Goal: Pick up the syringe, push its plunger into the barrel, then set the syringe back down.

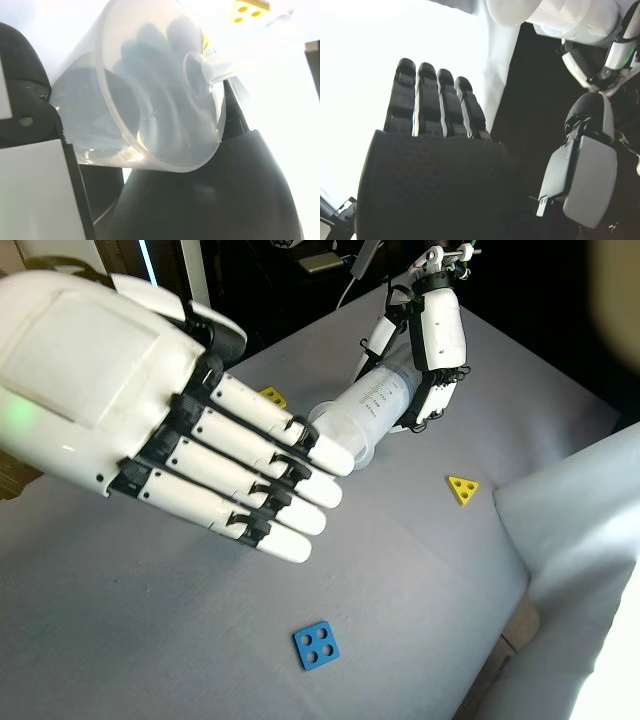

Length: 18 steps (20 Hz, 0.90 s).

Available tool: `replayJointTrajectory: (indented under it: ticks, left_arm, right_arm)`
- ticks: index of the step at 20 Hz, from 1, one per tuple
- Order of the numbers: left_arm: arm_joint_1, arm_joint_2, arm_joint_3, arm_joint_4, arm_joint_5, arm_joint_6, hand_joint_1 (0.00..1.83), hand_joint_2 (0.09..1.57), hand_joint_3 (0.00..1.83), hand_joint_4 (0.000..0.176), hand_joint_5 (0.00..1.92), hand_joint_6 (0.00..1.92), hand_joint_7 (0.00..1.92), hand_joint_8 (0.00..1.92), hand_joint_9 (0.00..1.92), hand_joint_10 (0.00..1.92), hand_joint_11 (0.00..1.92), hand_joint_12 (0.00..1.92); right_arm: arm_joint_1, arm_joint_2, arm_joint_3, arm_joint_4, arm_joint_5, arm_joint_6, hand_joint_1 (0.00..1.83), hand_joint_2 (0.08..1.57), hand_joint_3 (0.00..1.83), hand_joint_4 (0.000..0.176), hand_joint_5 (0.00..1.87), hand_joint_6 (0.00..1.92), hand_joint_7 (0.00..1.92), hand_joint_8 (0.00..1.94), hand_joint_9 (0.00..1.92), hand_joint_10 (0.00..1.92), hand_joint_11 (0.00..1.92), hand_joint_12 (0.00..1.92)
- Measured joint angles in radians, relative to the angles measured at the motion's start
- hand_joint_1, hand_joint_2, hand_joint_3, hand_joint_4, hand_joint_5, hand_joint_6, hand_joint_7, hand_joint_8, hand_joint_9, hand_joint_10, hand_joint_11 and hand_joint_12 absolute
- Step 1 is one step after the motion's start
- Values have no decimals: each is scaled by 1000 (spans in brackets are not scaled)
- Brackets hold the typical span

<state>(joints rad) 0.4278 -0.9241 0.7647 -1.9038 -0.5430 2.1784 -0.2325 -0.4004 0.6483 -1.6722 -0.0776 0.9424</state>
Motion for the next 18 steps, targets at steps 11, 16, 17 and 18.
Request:
replayJointTrajectory:
  ticks: [11, 16, 17, 18]
  left_arm:
    - [-4, 0, 0, -8, -2, -10, 1486, 1126, 0, 0, 958, 875, 958, 982, 897, 1182, 618, 1631]
    - [-11, 11, 0, -34, 22, -15, 1487, 1114, 0, 0, 970, 888, 994, 900, 934, 1127, 629, 1608]
    - [-11, 15, 0, -34, 31, -19, 1487, 1114, 0, 0, 970, 888, 994, 900, 934, 1127, 629, 1608]
    - [-11, 19, 0, -34, 39, -25, 1487, 1115, 0, 0, 974, 881, 989, 913, 934, 1125, 628, 1604]
  right_arm:
    - [-153, 23, -18, 327, -36, 126, 417, 678, 0, 0, 0, 0, 0, 0, 0, 0, 0, 0]
    - [-154, -11, -3, 356, -18, 180, 378, 678, 0, 0, 0, 0, 0, 0, 0, 0, 0, 0]
    - [-150, -16, 0, 357, -17, 187, 378, 678, 0, 0, 0, 0, 0, 0, 0, 0, 0, 0]
    - [-145, -21, 0, 356, -18, 196, 376, 686, 0, 0, 0, 0, 0, 0, 0, 0, 0, 0]
